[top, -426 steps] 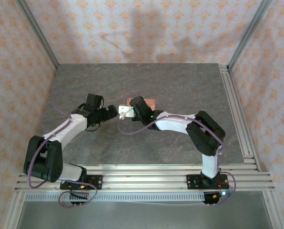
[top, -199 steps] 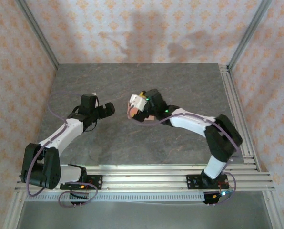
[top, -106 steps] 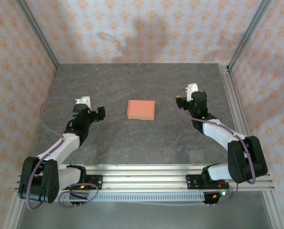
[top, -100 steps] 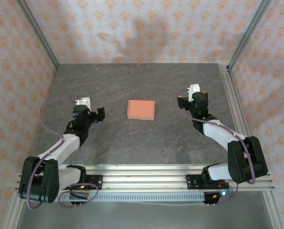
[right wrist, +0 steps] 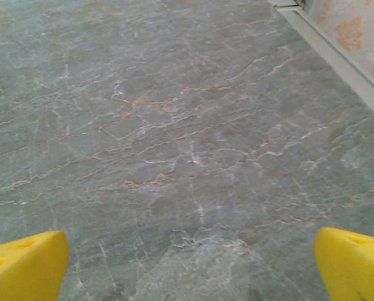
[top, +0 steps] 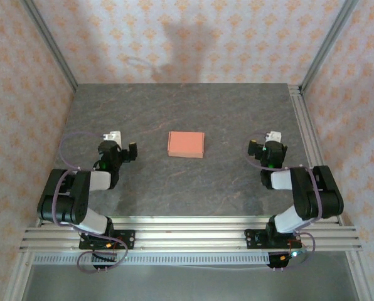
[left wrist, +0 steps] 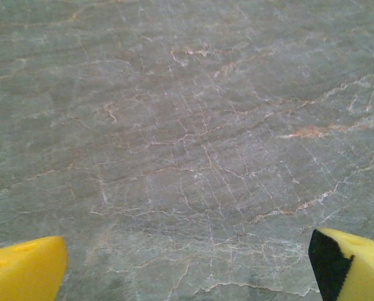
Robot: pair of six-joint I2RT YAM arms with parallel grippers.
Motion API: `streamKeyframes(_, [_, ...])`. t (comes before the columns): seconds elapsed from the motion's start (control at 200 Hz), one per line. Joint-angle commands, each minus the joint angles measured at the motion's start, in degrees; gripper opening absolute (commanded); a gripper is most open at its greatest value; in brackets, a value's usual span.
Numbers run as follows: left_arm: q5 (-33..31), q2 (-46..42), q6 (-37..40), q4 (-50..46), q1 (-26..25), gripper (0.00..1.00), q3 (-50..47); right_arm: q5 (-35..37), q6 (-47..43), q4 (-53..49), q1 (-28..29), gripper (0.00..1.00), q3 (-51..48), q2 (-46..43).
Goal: Fold the paper box
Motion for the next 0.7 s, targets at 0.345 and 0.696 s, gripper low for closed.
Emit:
streamKeyframes(0.345, [-3.95, -0.39, 1.04, 2.81, -1.35, 1.0, 2.27, -1.5, 3.84, 4.23, -1.4, 1.0, 1.7, 0.67])
streamKeyframes(0.696, [-4.03, -0.38, 1.08, 2.72, -1.46, 1.0, 2.35, -1.52, 3.8, 4.25, -1.4, 1.0, 1.62, 0.7])
